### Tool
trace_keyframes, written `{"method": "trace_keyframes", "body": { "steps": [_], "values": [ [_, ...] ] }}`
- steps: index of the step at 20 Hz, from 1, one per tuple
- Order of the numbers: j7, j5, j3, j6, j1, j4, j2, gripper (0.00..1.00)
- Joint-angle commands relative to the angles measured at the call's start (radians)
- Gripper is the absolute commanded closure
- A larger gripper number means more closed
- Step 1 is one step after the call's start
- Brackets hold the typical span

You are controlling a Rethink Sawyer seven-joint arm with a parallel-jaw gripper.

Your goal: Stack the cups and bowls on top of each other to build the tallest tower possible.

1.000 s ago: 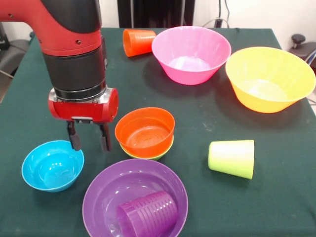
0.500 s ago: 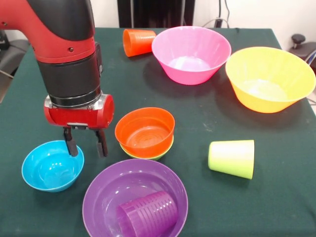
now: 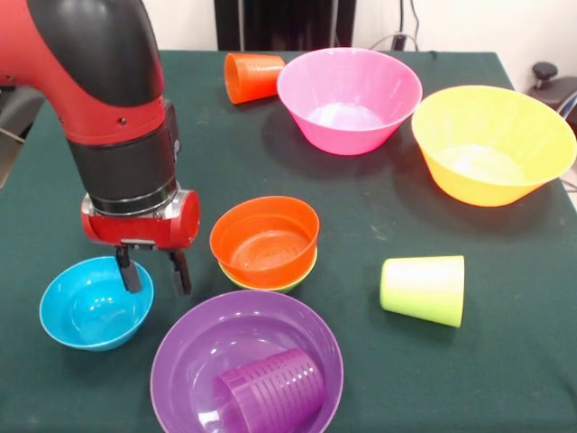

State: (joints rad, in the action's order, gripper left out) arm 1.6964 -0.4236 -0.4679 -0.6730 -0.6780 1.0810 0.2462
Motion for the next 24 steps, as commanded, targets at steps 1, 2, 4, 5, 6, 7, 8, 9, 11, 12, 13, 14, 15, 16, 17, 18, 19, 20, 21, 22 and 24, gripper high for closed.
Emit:
{"method": "trace_keyframes", "body": {
  "steps": [1,2,4,5,6,7,8,9,11,12,13,14,15,16,17,18,19,20,21,22,24],
  "values": [
    [-0.418,-0.101,-0.089,-0.071,-0.027,-0.034,-0.072,0.0],
    [-0.421,-0.104,-0.095,-0.072,-0.031,-0.026,-0.068,0.0],
    [-0.421,-0.109,-0.099,-0.069,-0.041,-0.015,-0.066,0.0],
    [-0.424,-0.112,-0.103,-0.069,-0.045,-0.015,-0.069,0.0],
    [-0.429,-0.116,-0.105,-0.074,-0.048,-0.027,-0.079,0.0],
    [-0.442,-0.122,-0.113,-0.072,-0.053,-0.038,-0.089,0.0],
    [-0.447,-0.124,-0.116,-0.08,-0.053,-0.053,-0.101,0.0],
    [-0.455,-0.127,-0.121,-0.076,-0.057,-0.059,-0.107,0.0],
    [-0.47,-0.131,-0.127,-0.075,-0.063,-0.062,-0.114,0.0],
    [-0.47,-0.131,-0.127,-0.074,-0.067,-0.062,-0.115,0.0],
    [-0.474,-0.134,-0.128,-0.067,-0.069,-0.06,-0.113,0.0],
    [-0.479,-0.133,-0.128,-0.072,-0.071,-0.061,-0.114,0.0],
    [-0.48,-0.131,-0.129,-0.07,-0.075,-0.056,-0.111,0.0],
    [-0.482,-0.133,-0.129,-0.066,-0.075,-0.054,-0.109,0.0],
    [-0.479,-0.132,-0.128,-0.067,-0.076,-0.053,-0.109,0.0],
    [-0.474,-0.129,-0.129,-0.065,-0.078,-0.053,-0.111,0.0],
    [-0.469,-0.127,-0.128,-0.065,-0.079,-0.055,-0.112,0.0],
    [-0.465,-0.127,-0.128,-0.062,-0.079,-0.055,-0.112,0.0],
    [-0.466,-0.129,-0.128,-0.064,-0.077,-0.056,-0.11,0.0],
    [-0.458,-0.129,-0.123,-0.068,-0.075,-0.055,-0.105,0.0],
    [-0.429,-0.123,-0.118,-0.061,-0.08,-0.036,-0.095,0.0]
  ]
}}
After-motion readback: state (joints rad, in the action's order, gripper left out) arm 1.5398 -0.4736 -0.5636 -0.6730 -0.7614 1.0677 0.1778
